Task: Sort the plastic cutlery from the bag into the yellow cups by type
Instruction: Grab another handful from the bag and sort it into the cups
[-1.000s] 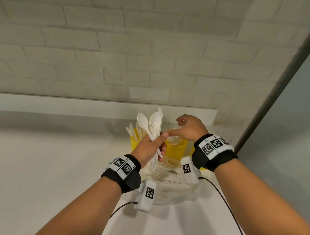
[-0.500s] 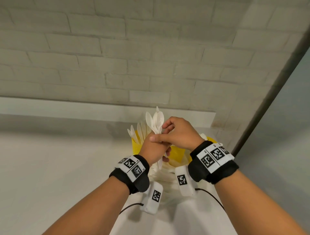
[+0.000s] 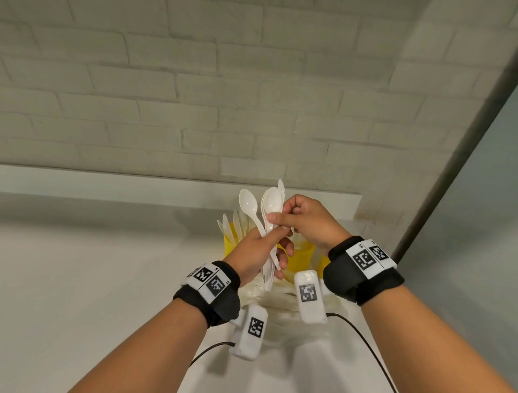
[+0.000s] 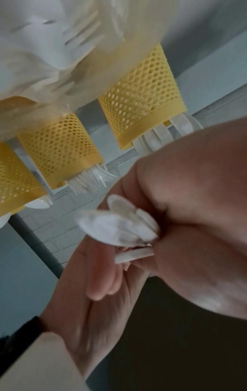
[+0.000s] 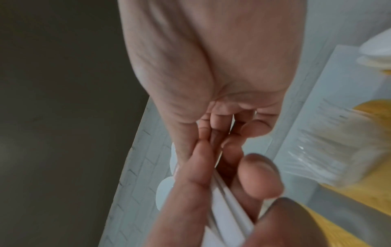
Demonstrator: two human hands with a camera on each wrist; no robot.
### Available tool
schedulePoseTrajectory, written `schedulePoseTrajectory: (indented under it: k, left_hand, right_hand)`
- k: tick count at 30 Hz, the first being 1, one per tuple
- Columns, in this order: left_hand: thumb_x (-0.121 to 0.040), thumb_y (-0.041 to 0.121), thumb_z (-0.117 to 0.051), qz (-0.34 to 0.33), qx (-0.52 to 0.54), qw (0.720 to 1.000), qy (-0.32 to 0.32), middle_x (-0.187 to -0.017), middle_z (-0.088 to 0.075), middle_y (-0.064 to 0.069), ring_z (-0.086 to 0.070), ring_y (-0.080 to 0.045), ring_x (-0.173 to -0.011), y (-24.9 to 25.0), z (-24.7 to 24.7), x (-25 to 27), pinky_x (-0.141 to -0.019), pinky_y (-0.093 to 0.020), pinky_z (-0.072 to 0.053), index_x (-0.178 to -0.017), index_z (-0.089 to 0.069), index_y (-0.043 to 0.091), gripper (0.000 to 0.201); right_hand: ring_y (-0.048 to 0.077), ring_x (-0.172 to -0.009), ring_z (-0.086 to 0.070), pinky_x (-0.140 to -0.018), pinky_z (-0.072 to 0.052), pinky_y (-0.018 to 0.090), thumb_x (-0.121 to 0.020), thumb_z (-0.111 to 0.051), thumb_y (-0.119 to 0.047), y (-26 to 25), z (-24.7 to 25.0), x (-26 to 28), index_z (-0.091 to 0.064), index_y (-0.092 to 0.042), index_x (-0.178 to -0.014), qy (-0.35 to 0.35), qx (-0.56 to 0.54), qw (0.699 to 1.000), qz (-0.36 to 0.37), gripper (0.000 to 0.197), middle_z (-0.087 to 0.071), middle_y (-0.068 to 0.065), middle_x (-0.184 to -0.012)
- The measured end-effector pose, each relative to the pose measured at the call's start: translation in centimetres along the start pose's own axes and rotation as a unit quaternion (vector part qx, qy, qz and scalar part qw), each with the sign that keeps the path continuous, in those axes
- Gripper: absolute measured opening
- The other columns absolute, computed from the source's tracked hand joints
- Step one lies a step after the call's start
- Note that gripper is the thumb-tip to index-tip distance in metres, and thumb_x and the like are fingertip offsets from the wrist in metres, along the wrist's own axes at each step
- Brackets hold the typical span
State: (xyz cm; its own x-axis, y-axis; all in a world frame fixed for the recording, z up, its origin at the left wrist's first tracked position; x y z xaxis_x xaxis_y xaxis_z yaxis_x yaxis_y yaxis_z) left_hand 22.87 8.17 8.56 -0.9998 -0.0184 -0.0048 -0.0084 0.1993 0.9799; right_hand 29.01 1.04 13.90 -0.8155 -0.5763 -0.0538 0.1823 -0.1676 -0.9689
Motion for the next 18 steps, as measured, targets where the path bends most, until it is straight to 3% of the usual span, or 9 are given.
schedulePoseTrajectory:
  k: [4,7,9,12,15,18]
  left_hand:
    - [-0.1,0.032,-0.047,-0.001,0.027,1.0,-0.007,-0.072,-0.059,-0.008,-0.052,-0.015,-0.051,-0.2,0.2,0.3,-0.044,-0.027,-0.047,-0.102,-0.055,0.01,0.023]
    - [-0.098,0.038,-0.046,0.0,0.046,0.999,0.004,-0.074,-0.063,-0.01,-0.053,-0.016,-0.052,-0.5,0.6,0.4,-0.047,-0.028,-0.048,-0.107,-0.056,0.01,0.03]
    - [-0.098,0.041,-0.045,0.003,0.043,0.999,0.006,-0.078,-0.066,-0.011,-0.055,-0.017,-0.053,-0.6,0.8,0.4,-0.049,-0.029,-0.049,-0.109,-0.056,0.011,0.034]
    - [-0.099,0.042,-0.043,0.013,0.029,0.999,0.009,-0.086,-0.071,-0.014,-0.061,-0.019,-0.057,-0.8,0.9,0.3,-0.053,-0.031,-0.054,-0.116,-0.058,0.009,0.04]
    - [-0.099,0.045,-0.041,0.019,0.014,1.0,0.017,-0.092,-0.073,-0.015,-0.066,-0.021,-0.064,-0.9,1.1,0.2,-0.058,-0.034,-0.058,-0.118,-0.062,0.011,0.044]
    - [-0.1,0.044,-0.04,0.023,0.0,1.0,0.02,-0.094,-0.072,-0.014,-0.068,-0.024,-0.072,-0.9,1.1,0.0,-0.064,-0.038,-0.06,-0.117,-0.065,0.015,0.042]
  right_hand:
    - [-0.002,-0.041,-0.051,-0.043,-0.039,0.008,-0.076,-0.078,-0.01,0.0,0.1,0.0,-0.049,-0.012,-0.08,0.023,-0.009,1.0,-0.004,0.029,-0.058,0.001,-0.062]
    - [0.007,-0.05,-0.055,-0.048,-0.042,0.014,-0.075,-0.079,-0.014,0.6,0.7,-0.3,-0.049,-0.013,-0.085,0.049,-0.015,0.999,-0.018,0.032,-0.063,0.007,-0.072]
    - [0.011,-0.059,-0.058,-0.054,-0.042,0.02,-0.074,-0.08,-0.018,1.1,1.0,-0.4,-0.049,-0.015,-0.092,0.06,0.0,0.998,-0.035,0.036,-0.066,0.009,-0.081]
    - [0.011,-0.06,-0.063,-0.052,-0.048,0.016,-0.075,-0.079,-0.013,1.2,1.0,-0.4,-0.051,-0.011,-0.108,0.061,-0.021,0.997,-0.04,0.043,-0.07,0.01,-0.089]
    - [0.01,-0.055,-0.065,-0.053,-0.053,0.015,-0.079,-0.074,-0.005,0.7,0.7,-0.3,-0.061,-0.002,-0.104,0.046,-0.03,0.998,-0.026,0.028,-0.069,0.013,-0.083]
    - [0.018,-0.06,-0.063,-0.052,-0.053,0.015,-0.082,-0.07,-0.002,0.6,0.8,-0.3,-0.063,0.002,-0.098,0.051,-0.019,0.998,-0.018,0.018,-0.067,0.016,-0.082]
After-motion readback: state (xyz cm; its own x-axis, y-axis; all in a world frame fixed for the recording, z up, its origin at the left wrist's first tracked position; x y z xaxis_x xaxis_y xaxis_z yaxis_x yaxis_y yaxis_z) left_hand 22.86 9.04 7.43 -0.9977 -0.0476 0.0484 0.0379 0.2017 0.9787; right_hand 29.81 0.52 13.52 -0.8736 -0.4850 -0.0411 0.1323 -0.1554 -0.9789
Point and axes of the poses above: each hand's wrist, its own x-axis away from the middle knuckle, its own z-axis out of the back of the hand, y = z × x, the point moved 7 cm from there along -x, towards the middle knuckle
